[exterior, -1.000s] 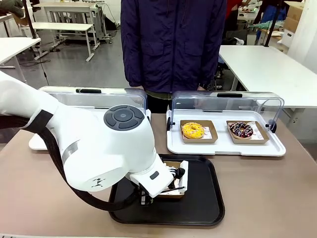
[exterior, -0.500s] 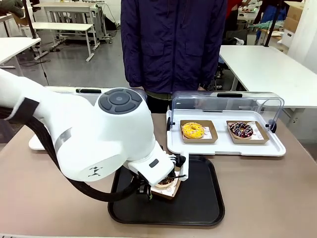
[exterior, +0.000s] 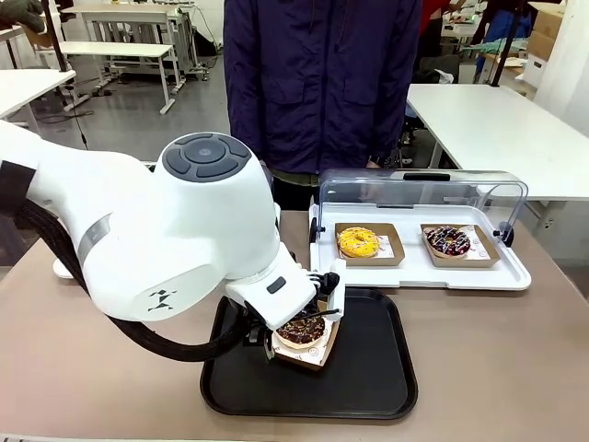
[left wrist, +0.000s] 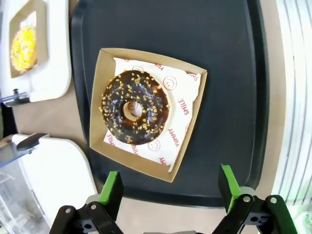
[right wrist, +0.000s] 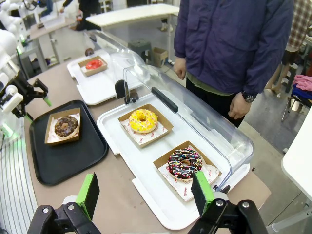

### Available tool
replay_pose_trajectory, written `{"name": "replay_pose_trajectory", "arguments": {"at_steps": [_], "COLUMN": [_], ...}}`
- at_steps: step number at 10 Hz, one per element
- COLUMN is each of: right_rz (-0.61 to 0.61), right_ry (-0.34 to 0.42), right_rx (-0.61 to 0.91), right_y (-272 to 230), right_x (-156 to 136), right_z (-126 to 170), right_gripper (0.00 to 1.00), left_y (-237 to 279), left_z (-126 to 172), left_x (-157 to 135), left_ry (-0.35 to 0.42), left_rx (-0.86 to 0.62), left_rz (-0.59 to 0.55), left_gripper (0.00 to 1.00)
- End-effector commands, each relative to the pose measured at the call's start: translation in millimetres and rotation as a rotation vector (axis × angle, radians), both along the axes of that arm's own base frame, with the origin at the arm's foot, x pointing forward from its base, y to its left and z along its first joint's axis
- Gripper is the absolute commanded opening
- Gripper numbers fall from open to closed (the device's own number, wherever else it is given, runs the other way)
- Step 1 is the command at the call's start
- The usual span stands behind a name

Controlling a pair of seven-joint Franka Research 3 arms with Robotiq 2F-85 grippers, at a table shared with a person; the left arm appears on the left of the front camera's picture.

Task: Move the second donut from the left to the tray.
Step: Pick up the Paper togo box containing the Donut indicated by the person and place it on the Handle tray.

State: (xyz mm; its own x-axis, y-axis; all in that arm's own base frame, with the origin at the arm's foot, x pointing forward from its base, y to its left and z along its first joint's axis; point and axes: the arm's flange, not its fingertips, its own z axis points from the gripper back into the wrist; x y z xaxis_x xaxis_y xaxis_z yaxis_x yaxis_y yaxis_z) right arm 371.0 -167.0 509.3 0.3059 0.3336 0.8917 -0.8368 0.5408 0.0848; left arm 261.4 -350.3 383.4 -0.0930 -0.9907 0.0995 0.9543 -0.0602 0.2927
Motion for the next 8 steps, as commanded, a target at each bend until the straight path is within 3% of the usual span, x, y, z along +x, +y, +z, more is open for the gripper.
{"name": "replay_pose_trajectory", "arguments": {"at_steps": [1, 8], "right_rz": [0.006, 0.006], "right_ry": [-0.035, -0.035], "right_rx": [0.015, 0.015], "right_y": [0.4, 0.4], "right_x": [2.6, 2.6], "right_z": [0.7, 0.7], "right_gripper": [1.0, 1.0], "left_y": [-3.0, -3.0], "left_z": [-3.7, -3.7], "left_x": [-1.2, -1.2], "left_ry": [-0.001, -0.001], "left_rx": [-0.005, -0.005], "left_rz": [0.005, 0.005], "left_gripper": [1.0, 1.0]}}
